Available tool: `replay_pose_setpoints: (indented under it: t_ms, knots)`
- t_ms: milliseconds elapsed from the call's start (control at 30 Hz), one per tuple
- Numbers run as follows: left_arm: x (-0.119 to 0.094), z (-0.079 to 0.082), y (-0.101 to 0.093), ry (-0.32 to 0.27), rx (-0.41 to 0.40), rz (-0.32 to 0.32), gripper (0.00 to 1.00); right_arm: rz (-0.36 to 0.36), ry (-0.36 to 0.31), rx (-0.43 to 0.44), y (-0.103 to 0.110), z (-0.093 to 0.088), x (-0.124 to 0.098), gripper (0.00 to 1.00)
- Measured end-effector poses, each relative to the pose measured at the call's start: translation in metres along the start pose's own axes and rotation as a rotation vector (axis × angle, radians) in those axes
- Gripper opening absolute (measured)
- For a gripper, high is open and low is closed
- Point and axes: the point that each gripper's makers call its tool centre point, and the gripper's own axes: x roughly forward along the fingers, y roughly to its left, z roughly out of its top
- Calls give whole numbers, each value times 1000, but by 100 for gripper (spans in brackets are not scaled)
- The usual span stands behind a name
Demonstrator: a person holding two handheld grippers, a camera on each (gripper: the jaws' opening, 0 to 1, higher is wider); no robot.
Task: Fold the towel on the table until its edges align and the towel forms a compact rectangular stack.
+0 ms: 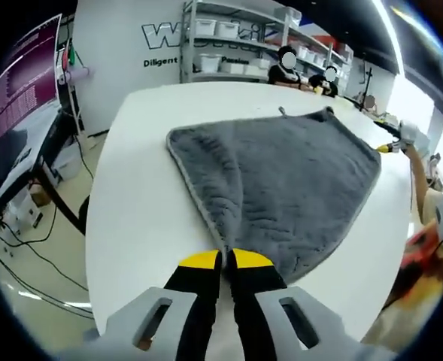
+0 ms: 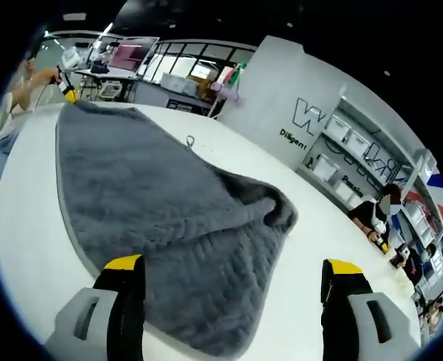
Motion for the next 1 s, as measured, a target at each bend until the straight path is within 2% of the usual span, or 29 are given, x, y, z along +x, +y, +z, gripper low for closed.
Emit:
replay_pose_setpoints:
  t_ms: [200, 433, 533, 633, 867, 967, 1000]
  knots:
    - [0, -3, 22, 15, -27, 53, 4, 15, -14, 10, 4, 2, -7, 99]
    - [10, -12, 25, 51, -1, 58, 6, 14, 6, 6, 5, -2, -9, 99]
    - [12, -13, 27, 53, 16, 76, 12, 15, 12, 2, 6, -1, -9, 99]
    - [9, -9, 32, 28, 6, 105, 23, 20, 13, -3, 7, 1, -9, 99]
    - [-2, 13, 16, -88, 10, 73, 47, 12, 16, -1, 2, 1, -15, 99]
    - [-7, 20, 7, -109, 4, 62, 51, 0, 21, 18, -2, -2, -19, 99]
    - [-9, 22, 4, -119, 4, 55, 52, -12, 1, 61, -5, 0, -20, 98]
